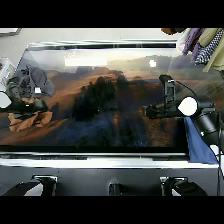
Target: Fold the clothes and pants, and hang the long-sleeved shirts on hangers.
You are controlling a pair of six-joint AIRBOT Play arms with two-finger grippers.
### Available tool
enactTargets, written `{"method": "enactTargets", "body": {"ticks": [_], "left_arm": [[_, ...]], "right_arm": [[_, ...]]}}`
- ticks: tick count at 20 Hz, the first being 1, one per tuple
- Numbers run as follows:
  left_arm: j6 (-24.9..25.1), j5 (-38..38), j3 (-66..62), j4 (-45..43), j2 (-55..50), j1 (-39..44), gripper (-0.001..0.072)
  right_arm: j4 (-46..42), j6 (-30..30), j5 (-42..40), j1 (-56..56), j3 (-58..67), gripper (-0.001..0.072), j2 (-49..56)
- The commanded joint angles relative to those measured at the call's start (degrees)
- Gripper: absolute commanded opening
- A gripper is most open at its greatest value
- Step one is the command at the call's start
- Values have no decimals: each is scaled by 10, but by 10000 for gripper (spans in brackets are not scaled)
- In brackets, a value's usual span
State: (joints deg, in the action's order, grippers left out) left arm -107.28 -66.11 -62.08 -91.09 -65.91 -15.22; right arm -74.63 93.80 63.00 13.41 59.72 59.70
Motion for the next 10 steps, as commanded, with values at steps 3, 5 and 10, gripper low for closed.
{"method": "enactTargets", "body": {"ticks": [3, 5, 10], "left_arm": [[6, 120, 0, -53, -103, -159, 720], [30, 155, 0, -53, -153, -183, 720], [36, 235, 0, -51, -238, -182, 720]], "right_arm": [[0, 0, 0, 1, 1, 34, 0], [0, 0, 0, 1, 1, 34, 0], [0, 0, 0, 1, 1, 34, 0]]}}
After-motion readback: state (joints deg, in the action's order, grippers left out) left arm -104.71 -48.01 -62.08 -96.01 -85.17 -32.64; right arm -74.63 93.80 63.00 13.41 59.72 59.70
